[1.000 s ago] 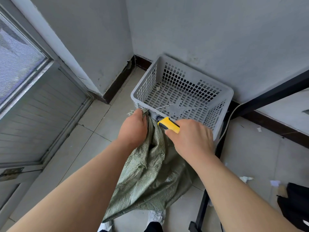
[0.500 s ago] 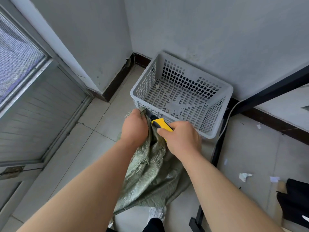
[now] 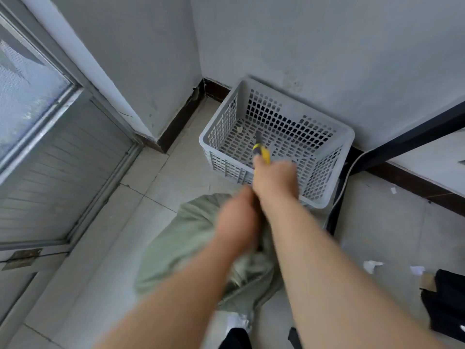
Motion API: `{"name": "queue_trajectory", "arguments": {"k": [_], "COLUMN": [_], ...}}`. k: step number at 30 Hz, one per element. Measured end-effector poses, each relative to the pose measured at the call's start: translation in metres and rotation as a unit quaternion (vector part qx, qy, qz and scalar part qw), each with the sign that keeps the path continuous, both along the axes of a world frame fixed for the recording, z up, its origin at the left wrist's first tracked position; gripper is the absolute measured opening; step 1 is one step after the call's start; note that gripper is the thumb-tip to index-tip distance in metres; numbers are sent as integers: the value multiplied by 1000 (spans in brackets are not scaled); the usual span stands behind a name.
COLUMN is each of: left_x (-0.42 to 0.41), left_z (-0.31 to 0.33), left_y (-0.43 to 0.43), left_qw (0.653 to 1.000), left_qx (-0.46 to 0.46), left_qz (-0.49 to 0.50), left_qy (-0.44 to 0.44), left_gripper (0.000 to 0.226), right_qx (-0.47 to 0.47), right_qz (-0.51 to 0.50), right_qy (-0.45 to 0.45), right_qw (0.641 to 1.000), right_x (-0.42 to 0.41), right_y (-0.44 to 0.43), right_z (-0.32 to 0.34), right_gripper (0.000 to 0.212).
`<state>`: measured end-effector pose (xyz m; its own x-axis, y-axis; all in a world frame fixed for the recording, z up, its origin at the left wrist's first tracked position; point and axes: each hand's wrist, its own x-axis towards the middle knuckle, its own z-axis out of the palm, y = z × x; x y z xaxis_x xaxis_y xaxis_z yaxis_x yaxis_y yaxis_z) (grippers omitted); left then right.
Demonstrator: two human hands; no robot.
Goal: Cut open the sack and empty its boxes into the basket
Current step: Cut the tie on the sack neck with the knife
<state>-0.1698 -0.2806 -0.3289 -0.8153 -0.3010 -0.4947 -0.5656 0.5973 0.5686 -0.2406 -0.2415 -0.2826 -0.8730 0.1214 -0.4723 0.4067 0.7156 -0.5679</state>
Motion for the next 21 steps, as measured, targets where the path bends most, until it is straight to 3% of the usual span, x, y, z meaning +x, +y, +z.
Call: {"name": "queue_trajectory", "arguments": {"k": [1,4,8,14,18,21], "left_x": [16,20,-6,-6,-3,0], "left_z": [-2,-18,-8,-3,5,11], "left_y": [10,-15,-67,-95,-109,-113], "left_qw": [999,996,995,974,940,909], "left_qx": [26,29,54,138,226,300], "left_qz": [-20,75,81,172,244,281], "left_qy": [-25,-33,4,54,76,68], "left_gripper": [12,17,18,28,48,48], "right_qx": [2,58,66,-54,-174,-210], "right_qz": [16,110,138,80,-20,-41], "right_qy": [14,69,3,-9,-74,-129], "right_qw": [1000,990,988,995,982,968], "right_x": [-16,-40,-18,3,19,37], "right_y": [-8,-2,30,33,35,20], "right_z": [8,22,1,-18,-18,-32], "right_gripper": [40,36,45,51,43,41]}}
